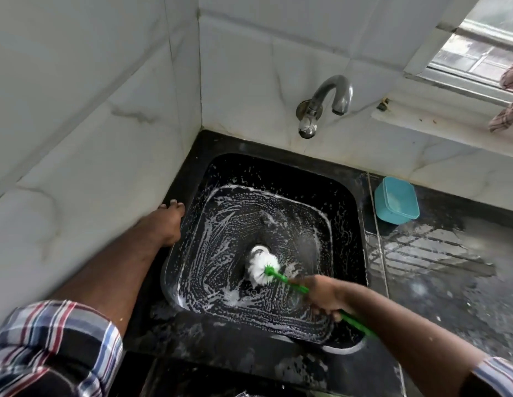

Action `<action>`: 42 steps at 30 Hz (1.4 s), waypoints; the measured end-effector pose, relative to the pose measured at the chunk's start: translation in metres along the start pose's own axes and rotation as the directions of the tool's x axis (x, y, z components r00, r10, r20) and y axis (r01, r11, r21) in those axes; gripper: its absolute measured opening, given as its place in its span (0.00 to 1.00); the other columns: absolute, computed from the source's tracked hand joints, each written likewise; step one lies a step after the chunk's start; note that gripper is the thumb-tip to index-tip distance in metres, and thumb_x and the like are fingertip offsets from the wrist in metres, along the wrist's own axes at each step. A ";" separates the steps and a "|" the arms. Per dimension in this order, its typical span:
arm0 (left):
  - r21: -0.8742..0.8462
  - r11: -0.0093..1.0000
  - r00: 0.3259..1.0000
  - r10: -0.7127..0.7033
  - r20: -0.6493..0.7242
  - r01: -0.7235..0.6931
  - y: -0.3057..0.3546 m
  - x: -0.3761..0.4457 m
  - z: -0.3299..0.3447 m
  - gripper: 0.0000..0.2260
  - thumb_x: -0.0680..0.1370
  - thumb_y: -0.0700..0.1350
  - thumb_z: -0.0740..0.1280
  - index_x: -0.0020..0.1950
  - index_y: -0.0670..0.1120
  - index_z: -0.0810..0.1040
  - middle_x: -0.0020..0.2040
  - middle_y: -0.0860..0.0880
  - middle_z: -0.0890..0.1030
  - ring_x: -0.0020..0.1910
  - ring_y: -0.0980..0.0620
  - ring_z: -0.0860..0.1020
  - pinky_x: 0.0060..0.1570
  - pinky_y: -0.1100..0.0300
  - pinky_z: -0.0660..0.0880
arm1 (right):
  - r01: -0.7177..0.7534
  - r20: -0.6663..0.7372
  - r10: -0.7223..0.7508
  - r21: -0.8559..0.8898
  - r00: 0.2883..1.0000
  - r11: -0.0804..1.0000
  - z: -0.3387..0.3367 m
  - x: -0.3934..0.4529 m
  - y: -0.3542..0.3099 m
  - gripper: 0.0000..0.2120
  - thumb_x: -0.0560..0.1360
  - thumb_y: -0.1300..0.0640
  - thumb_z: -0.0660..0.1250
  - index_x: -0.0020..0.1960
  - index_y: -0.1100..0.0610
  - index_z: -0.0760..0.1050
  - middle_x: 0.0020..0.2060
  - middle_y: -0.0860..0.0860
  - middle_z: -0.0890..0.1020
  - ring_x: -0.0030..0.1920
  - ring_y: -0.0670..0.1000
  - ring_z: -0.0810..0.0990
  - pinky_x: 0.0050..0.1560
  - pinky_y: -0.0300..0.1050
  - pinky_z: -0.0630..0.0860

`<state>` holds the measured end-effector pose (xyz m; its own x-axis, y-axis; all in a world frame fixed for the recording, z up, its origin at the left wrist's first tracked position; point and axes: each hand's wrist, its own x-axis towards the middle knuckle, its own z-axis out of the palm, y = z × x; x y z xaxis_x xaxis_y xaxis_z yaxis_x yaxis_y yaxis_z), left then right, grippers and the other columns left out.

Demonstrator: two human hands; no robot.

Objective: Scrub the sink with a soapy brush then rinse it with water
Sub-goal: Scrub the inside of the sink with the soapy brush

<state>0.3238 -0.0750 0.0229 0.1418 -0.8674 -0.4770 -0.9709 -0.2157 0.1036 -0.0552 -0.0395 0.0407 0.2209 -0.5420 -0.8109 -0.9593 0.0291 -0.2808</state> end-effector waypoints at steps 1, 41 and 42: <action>-0.001 1.000 1.000 0.001 -0.001 -0.001 0.000 0.000 0.000 0.33 0.78 0.36 0.58 0.81 0.47 0.49 0.82 0.47 0.47 0.79 0.44 0.53 0.76 0.46 0.58 | -0.003 -0.084 0.002 -0.009 0.996 1.000 -0.009 0.000 -0.001 0.33 0.77 0.66 0.58 0.75 0.38 0.60 0.53 0.54 0.80 0.21 0.41 0.70 0.19 0.36 0.68; 0.011 1.000 1.000 -0.008 0.004 0.008 -0.003 0.003 0.004 0.36 0.78 0.35 0.60 0.81 0.48 0.46 0.81 0.47 0.44 0.80 0.44 0.51 0.75 0.45 0.58 | -0.138 -0.123 0.114 -0.207 0.986 0.969 0.020 0.013 -0.003 0.10 0.80 0.58 0.56 0.54 0.53 0.76 0.42 0.50 0.80 0.39 0.51 0.81 0.26 0.35 0.71; 0.005 1.000 1.000 -0.010 0.004 0.010 -0.003 0.003 0.004 0.36 0.78 0.35 0.60 0.81 0.48 0.46 0.81 0.48 0.44 0.80 0.44 0.51 0.75 0.44 0.58 | -0.180 -0.157 0.145 -0.240 0.977 0.954 0.011 0.019 0.004 0.11 0.80 0.58 0.58 0.56 0.54 0.77 0.46 0.52 0.82 0.42 0.51 0.82 0.31 0.37 0.75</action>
<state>0.3259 -0.0751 0.0182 0.1503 -0.8634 -0.4815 -0.9705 -0.2218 0.0948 -0.0533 -0.0401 0.0187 0.0490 -0.6570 -0.7523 -0.9971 -0.0759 0.0013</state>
